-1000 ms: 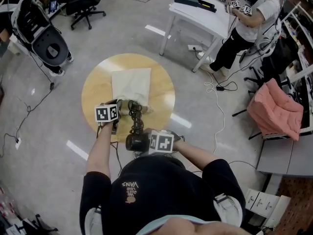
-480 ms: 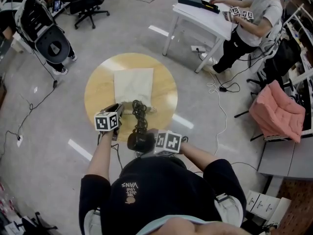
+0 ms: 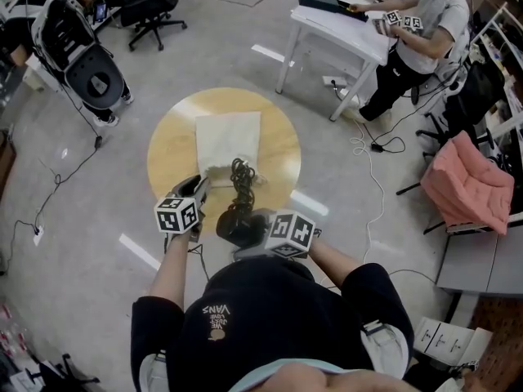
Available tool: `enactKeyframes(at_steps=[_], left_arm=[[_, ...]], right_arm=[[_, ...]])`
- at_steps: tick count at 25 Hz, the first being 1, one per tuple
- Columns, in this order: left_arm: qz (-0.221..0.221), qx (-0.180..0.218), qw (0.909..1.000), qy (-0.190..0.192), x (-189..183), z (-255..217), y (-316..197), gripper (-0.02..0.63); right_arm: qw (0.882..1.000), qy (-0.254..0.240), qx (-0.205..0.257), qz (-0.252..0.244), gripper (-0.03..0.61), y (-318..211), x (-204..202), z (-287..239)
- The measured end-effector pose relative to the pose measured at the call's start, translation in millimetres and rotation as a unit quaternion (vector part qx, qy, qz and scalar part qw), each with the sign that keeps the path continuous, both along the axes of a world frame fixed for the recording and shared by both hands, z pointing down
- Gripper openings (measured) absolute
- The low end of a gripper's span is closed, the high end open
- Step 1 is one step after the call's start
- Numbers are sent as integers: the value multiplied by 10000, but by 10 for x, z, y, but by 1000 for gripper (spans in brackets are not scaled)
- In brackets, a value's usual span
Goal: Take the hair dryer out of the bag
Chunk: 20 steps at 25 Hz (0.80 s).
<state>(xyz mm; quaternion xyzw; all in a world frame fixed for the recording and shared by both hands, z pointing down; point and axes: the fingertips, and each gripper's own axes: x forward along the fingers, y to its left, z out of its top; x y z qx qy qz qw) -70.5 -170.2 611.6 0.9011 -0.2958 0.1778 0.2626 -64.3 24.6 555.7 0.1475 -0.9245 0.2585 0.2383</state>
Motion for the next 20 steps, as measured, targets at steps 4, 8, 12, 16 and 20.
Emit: enactKeyframes(at_steps=[4, 8, 12, 16, 20], left_arm=[[73, 103, 9999, 117, -51, -139, 90, 127], [183, 305, 9992, 198, -87, -315, 203, 123], [292, 580, 9977, 174, -132, -469, 338, 120], [382, 826, 9956, 210, -145, -607, 470, 108], [345, 959, 9944, 268, -236, -701, 574, 76]], right_arm=[[9990, -286, 153, 304, 359, -162, 16, -184], [9964, -546, 323, 569, 359, -297, 28, -370], [9942, -677, 469, 696, 359, -356, 15, -477], [9911, -867, 536, 855, 359, -413, 16, -554], [9873, -1082, 536, 1031, 359, -442, -8, -611]])
